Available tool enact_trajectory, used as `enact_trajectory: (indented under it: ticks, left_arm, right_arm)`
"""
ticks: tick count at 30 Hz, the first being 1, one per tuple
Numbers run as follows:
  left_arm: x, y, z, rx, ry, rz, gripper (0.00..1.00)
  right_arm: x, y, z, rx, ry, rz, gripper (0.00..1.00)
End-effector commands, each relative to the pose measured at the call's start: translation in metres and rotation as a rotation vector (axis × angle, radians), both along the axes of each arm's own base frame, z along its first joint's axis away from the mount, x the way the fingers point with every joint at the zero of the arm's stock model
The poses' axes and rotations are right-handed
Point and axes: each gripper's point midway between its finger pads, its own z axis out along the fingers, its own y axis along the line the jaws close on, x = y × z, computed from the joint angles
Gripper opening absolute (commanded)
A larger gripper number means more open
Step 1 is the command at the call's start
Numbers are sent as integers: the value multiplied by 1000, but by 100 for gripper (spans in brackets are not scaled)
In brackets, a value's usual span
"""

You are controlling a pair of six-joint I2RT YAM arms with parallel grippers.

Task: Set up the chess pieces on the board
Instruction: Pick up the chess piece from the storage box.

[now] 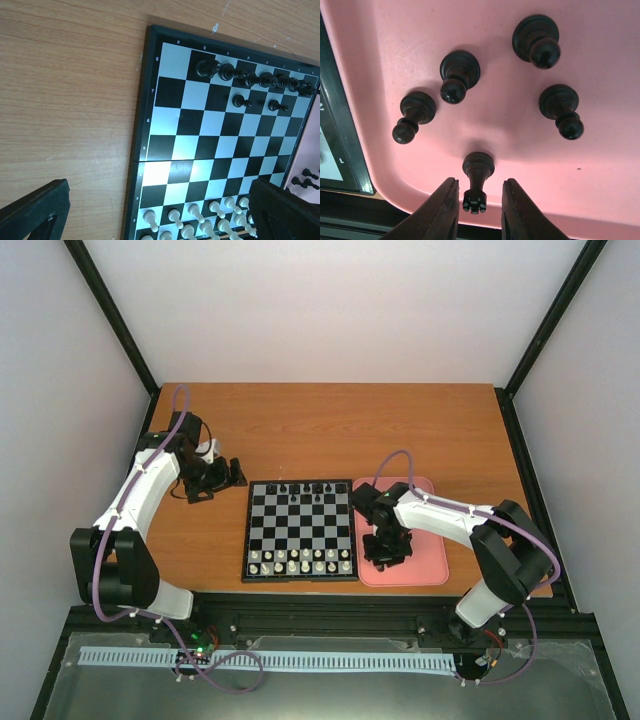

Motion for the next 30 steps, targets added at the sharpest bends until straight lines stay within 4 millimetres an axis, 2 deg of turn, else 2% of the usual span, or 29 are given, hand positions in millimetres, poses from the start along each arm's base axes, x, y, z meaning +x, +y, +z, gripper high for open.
enact_trajectory:
  ticks: [1,20,24,28,30]
  left_arm:
    - [5,-4,11,-16,-38,-11,100]
    - [0,-3,14,-13,-48,-11,100]
    - [0,-3,15,-14,-52,-11,100]
    - [0,-3,15,-12,-53,-11,100]
    - [0,-3,16,-10,-55,-11,100]
  right_arm:
    - [2,2,10,3,-19,-2,25]
    - [3,5,-1,-4,2,20,23]
    - [3,5,0,-3,-2,18,16]
    - [0,4,-4,-1,8,18,14]
    - [0,4,-4,-1,9,18,7]
